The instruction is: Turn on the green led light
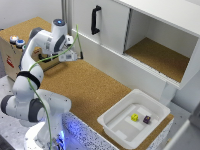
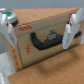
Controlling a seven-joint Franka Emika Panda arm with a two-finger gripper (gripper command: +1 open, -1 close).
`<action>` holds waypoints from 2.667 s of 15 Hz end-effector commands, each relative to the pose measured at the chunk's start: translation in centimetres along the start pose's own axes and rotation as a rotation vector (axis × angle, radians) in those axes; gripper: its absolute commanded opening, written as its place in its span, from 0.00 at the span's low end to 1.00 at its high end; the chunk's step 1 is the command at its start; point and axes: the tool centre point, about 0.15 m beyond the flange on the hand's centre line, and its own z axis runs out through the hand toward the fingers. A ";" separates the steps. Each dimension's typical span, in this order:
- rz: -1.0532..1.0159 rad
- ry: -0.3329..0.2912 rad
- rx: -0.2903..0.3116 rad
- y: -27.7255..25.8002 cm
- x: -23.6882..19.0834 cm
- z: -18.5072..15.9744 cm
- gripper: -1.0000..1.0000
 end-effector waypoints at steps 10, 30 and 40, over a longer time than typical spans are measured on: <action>-0.184 -0.226 -0.067 -10.5 17.5 3.2 1.00; -0.223 -0.259 -0.103 -11.9 21.8 9.1 0.00; -0.203 -0.269 -0.103 -10.8 20.5 9.5 0.00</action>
